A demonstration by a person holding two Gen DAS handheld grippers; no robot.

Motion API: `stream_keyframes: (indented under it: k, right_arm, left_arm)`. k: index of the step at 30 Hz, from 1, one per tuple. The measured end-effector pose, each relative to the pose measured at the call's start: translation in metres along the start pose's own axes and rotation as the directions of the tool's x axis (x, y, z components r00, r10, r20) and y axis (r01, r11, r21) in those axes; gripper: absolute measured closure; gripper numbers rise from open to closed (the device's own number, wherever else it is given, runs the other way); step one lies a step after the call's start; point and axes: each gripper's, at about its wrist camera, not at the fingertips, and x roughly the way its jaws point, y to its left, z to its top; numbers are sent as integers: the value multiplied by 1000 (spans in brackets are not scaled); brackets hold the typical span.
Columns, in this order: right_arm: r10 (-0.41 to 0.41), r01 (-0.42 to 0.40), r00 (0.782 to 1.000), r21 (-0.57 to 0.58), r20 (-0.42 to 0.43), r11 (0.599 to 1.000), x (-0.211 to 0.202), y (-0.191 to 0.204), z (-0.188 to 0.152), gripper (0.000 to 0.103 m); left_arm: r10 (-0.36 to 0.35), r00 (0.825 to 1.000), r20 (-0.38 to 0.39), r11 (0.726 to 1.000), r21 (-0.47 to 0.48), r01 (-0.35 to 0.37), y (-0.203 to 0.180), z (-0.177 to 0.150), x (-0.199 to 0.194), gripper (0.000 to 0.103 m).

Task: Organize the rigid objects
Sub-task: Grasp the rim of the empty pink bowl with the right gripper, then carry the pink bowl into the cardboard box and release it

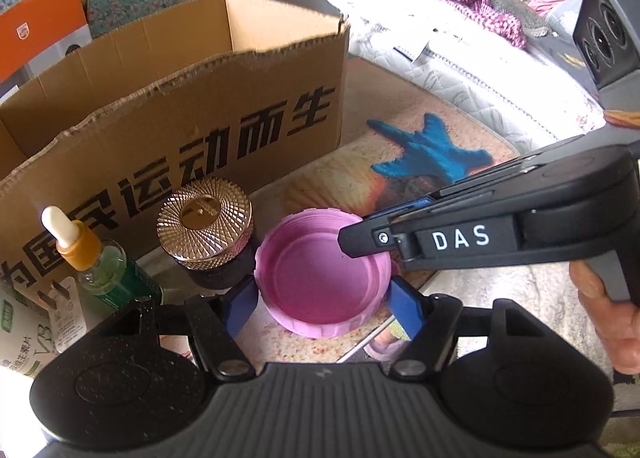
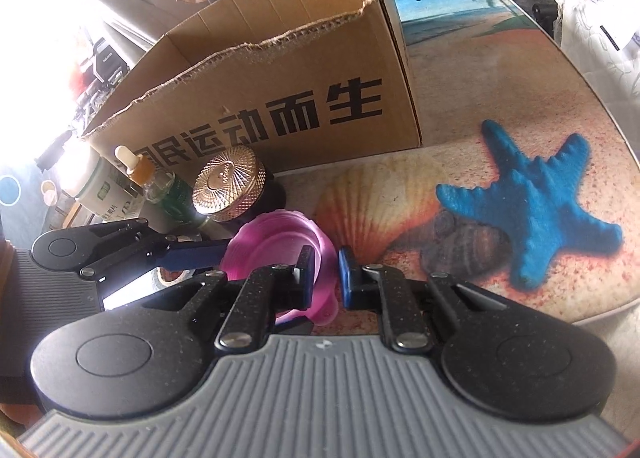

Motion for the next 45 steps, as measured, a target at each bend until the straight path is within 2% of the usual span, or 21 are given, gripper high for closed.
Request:
stream_keyframes:
  k: [3, 6, 12, 17, 19, 21, 24, 26, 29, 31, 36, 40, 45]
  right_arm:
    - [0, 0, 999, -11, 32, 1000, -16, 8, 2, 91]
    - [12, -7, 996, -47, 93, 999, -39, 23, 10, 91]
    - [72, -25, 970, -198, 233, 980, -77, 67, 49, 91]
    - [142, -73, 962, -283, 232, 956, -69, 91, 104, 91]
    - [163, -102, 968, -293, 192, 951, -54, 96, 129, 91]
    - [173, -132, 977, -278, 128, 951, -32, 99, 155, 91]
    - [173, -167, 985, -234, 3, 958, 10, 98, 189, 91]
    - [168, -181, 982, -202, -83, 962, 40, 96, 203, 91]
    - [157, -188, 969, -154, -192, 970, 78, 90, 215, 91]
    - [144, -184, 956, -142, -254, 973, 100, 90, 208, 91]
    - [118, -174, 923, -122, -367, 977, 138, 89, 201, 89]
    - [99, -160, 909, -121, -404, 980, 158, 91, 203, 89]
    - [99, -152, 910, -103, -403, 983, 166, 92, 201, 89]
  left_arm:
    - [9, 999, 40, 1000, -2, -9, -2, 3, -19, 31]
    - [41, 993, 115, 999, 6, -42, -2, 10, -48, 31]
    - [139, 954, 264, 990, -10, -142, 17, 38, -101, 31]
    - [204, 942, 268, 979, -72, -191, 53, 72, -115, 31]
    - [219, 946, 238, 975, -94, -202, 69, 85, -112, 31]
    - [212, 961, 179, 974, -126, -191, 89, 97, -99, 31]
    - [162, 985, 61, 972, -184, -149, 124, 110, -73, 31]
    - [128, 992, -11, 967, -219, -127, 142, 112, -54, 31]
    - [88, 992, -94, 962, -250, -109, 159, 111, -28, 31]
    - [66, 988, -142, 958, -268, -103, 168, 107, -15, 31]
    - [40, 976, -213, 952, -288, -102, 175, 102, 5, 31]
    - [44, 970, -240, 946, -302, -118, 182, 102, 15, 30]
    - [45, 967, -249, 937, -324, -127, 186, 99, 20, 30]
